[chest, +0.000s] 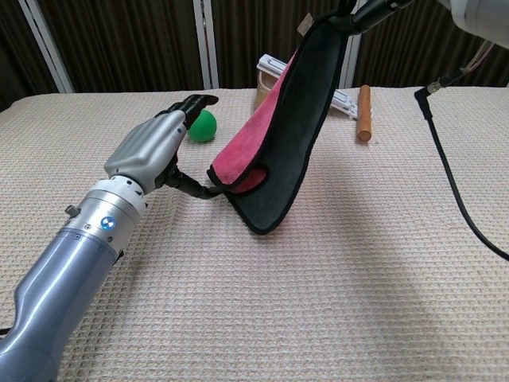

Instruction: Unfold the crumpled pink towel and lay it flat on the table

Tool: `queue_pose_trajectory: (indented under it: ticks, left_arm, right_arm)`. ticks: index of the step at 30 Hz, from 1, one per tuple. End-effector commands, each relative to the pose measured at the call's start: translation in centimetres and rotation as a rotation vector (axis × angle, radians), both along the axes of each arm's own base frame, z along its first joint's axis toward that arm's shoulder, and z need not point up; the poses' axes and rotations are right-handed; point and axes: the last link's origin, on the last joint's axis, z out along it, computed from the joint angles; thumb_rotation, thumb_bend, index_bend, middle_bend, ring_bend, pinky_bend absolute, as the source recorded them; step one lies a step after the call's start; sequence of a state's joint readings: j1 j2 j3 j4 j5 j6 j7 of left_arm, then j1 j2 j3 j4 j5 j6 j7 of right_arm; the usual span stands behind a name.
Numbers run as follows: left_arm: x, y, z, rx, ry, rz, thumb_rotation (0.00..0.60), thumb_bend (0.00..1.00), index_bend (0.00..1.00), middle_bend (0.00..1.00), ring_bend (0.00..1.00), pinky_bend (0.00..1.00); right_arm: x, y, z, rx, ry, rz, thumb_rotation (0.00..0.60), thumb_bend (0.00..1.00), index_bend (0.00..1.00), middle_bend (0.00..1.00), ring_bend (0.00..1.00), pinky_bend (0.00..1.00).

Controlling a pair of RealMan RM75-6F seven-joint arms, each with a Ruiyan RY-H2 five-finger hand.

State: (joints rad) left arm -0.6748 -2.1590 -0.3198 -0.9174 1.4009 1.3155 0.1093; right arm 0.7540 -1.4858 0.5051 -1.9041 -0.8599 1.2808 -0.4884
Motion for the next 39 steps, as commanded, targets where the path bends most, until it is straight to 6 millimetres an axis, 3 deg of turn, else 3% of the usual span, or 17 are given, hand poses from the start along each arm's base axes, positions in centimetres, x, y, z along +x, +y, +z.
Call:
queue_pose_trajectory:
  ticks: [1, 19, 39]
  left_arm:
    - [0.8, 0.4, -0.5, -0.009, -0.005, -0.010, 0.600, 0.12, 0.02, 0.00, 0.00, 0.03]
    - [1.2, 1.2, -2.8, -0.044, 0.036, -0.016, 0.600, 0.19, 0.04, 0.00, 0.00, 0.03]
    - [1.0, 4.6, 0.2, 0.077, -0.090, 0.029, 0.600, 0.29, 0.17, 0.03, 0.00, 0.03]
  right_arm:
    - [0.1, 0.1, 0.1, -0.002, 0.001, 0.003, 0.600, 0.51, 0.63, 0.17, 0.00, 0.00]
    - [-0.2, 0.1, 0.1, -0.002, 0.004, -0.011, 0.600, 0.51, 0.63, 0.17, 0.00, 0.00]
    - [-0.8, 0.3, 0.2, -0.005, 0.012, -0.023, 0.600, 0.51, 0.63, 0.17, 0.00, 0.00]
